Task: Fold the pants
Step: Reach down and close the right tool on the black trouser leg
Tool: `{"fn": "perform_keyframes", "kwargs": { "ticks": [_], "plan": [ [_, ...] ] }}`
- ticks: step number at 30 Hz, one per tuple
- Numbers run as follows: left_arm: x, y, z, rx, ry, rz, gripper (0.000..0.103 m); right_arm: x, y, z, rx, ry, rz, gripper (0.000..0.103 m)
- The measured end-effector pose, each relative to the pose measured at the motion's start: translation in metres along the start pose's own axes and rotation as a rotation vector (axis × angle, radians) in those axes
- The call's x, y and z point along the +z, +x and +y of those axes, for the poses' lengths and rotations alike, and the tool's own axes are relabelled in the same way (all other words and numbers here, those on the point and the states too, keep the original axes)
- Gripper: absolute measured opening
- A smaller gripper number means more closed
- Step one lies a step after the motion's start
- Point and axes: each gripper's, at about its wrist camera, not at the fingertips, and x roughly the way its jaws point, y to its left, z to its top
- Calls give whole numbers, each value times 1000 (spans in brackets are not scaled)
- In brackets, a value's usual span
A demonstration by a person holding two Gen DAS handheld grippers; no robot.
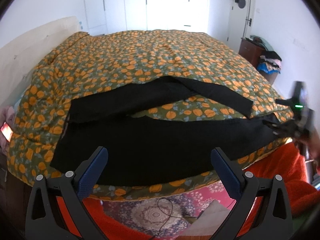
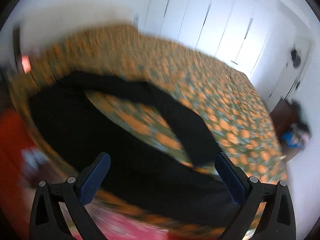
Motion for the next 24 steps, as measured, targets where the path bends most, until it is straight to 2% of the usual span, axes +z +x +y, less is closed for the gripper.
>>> {"fn": "perform_keyframes", "kwargs": {
  "ticks": [1,4,6,9,11,13,14,18,21,24],
  "plan": [
    [-1,1,1,8,-4,3,103,-5,34,-14,-17,-38,74,96],
    [-3,6,2,27,-18,25,103,-11,98,-44,44,-25,215,81],
    [-3,12,2,34,-25,47,103,-9,132,-56,85,-4,255,81],
    [-1,22,1,44,-15,71,103,-11,178,-54,118,-38,334,81],
    [1,28,1,49,-7,83,103,-13,193,-52,135,-49,353,71],
    [2,35,1,44,-6,95,103,-10,197,-60,124,-39,365,14],
    [3,39,1,40,-5,100,103,-7,196,-66,96,-33,371,9],
    [10,50,2,35,0,99,103,31,146,-103,29,51,258,5],
    [16,60,3,15,-5,100,103,75,100,-141,71,152,167,4],
    [22,71,1,-10,-14,111,103,118,85,-186,134,262,139,4]
  ]
}}
